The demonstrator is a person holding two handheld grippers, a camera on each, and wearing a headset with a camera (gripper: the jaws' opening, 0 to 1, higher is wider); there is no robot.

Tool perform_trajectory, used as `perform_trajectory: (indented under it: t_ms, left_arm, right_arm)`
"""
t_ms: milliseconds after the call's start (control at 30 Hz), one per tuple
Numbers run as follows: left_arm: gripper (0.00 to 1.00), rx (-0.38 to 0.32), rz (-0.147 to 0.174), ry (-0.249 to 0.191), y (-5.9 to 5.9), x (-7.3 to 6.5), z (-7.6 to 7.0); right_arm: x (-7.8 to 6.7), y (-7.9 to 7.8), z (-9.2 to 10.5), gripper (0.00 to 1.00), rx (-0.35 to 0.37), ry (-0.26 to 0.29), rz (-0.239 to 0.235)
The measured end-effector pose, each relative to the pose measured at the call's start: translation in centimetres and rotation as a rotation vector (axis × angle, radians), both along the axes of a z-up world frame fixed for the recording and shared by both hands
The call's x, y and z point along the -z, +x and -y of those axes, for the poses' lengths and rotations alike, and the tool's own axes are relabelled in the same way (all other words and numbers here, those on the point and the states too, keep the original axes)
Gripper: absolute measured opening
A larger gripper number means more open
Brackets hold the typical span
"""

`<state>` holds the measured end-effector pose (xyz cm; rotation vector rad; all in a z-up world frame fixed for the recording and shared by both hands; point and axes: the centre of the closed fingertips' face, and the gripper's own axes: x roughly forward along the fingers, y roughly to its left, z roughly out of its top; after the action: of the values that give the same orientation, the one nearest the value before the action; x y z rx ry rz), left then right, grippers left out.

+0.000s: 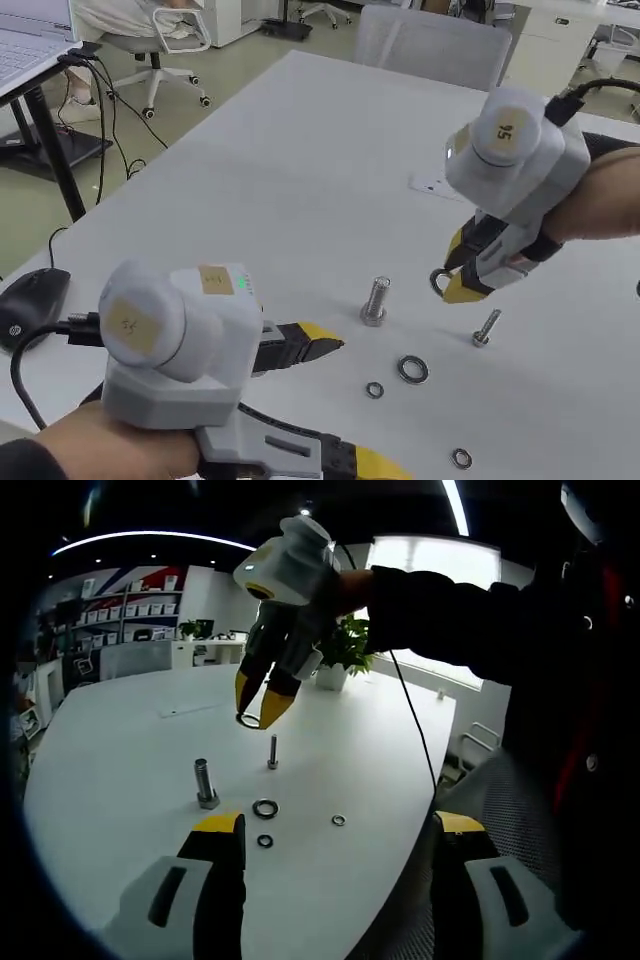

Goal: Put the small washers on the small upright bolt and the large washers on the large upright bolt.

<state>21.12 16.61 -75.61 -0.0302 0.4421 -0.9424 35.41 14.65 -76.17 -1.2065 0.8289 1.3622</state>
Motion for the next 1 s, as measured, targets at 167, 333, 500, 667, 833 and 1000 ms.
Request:
perform_trajectory:
  t_ms: [167,333,500,667,833,1000]
  left_arm:
    - [0.75,-0.009,0.001,0.001,0.1,0.0,-0.2]
    - [0.75,-0.025,0.006,0.003,0.1,-0.2,-0.6]
    - [0.75,-0.041,0.009,0.003,0.2,-0.3,-0.9]
    - [0.75,-0.053,0.012,0.002,0.4,-0.4,-0.9]
    - [0.75,-0.062,0.012,0.004,0.5,-0.3,-0.9]
    - [0.76,-0.076,0.014,-0.001,0.8,-0.4,-1.0]
  right_arm:
    - [-0.1,0.8,-1.4,0.23,-0.026,0.007,0.004]
    - [0.2,1.2,-2.4,0.23,-0.048,0.003,0.006]
    - [0.9,1.4,-3.1,0.23,-0.068,-0.009,0.002]
    - [1.8,1.6,-3.8,0.23,-0.079,-0.015,-0.012]
    - [2.6,1.9,-4.0,0.23,-0.086,-0.031,-0.020]
    - [3.4,2.1,-4.2,0.23,-0.096,-0.042,-0.027]
